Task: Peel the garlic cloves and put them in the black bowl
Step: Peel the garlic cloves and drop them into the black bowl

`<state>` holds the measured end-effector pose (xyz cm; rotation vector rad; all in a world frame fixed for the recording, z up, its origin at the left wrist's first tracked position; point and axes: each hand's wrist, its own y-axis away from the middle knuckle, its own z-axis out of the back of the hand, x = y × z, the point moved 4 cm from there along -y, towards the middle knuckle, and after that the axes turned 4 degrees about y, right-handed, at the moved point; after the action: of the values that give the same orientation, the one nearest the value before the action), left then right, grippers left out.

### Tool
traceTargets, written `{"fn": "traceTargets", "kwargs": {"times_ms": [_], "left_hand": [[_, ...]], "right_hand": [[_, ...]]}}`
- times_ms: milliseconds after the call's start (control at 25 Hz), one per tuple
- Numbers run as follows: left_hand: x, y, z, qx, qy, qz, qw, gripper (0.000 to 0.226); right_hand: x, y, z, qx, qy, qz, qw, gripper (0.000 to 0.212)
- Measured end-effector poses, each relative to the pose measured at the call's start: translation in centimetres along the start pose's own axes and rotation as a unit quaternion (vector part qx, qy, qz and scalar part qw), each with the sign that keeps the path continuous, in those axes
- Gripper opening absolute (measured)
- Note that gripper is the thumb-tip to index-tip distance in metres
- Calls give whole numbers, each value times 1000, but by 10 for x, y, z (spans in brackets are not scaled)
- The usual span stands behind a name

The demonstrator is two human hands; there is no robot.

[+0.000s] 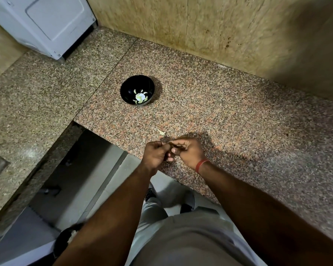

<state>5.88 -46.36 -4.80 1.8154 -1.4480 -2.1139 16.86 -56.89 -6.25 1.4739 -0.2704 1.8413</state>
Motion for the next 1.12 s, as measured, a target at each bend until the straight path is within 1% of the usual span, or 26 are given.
{"fn": "traceTargets", "kwargs": {"times_ms": [120, 240, 400, 560, 680, 760, 840, 880, 960, 1040, 1120], "left_hand": [[-1, 0, 1, 9, 1, -2, 1000, 9], [1, -1, 1, 7, 0, -6, 1000, 10], [1, 2, -3, 7, -6, -13, 1000, 11], [-3, 4, -5, 18, -31, -22, 999, 13], [-3, 5, -4, 36, -54, -32, 997, 13], [-3, 3, -3, 28, -58, -34, 997, 11], [-1, -3, 0, -7, -61, -30, 998, 10], [0, -5, 2, -30, -73, -30, 996, 13], [-1, -9, 6, -65, -139, -48, 987, 20], [-5, -11, 6, -74, -231, -75, 967, 29], [-7, -13, 4, -63, -324, -94, 939, 29]], "right_hand": [[1, 3, -3, -10, -92, -48, 995, 32], [0, 5, -1, -21, -122, -61, 990, 32], [-5, 7, 1, -17, -151, -82, 985, 33], [-2, 9, 3, -2, -213, -100, 972, 25], [0, 7, 6, 6, -230, -121, 966, 17], [1, 4, 6, -5, -251, -125, 960, 14], [0, 1, 7, -25, -264, -136, 955, 13], [-2, 1, 7, -37, -265, -143, 953, 14], [-4, 0, 9, -55, -272, -151, 949, 14], [-8, 1, 11, -53, -282, -154, 945, 13], [-13, 2, 10, -43, -282, -156, 946, 14]]}}
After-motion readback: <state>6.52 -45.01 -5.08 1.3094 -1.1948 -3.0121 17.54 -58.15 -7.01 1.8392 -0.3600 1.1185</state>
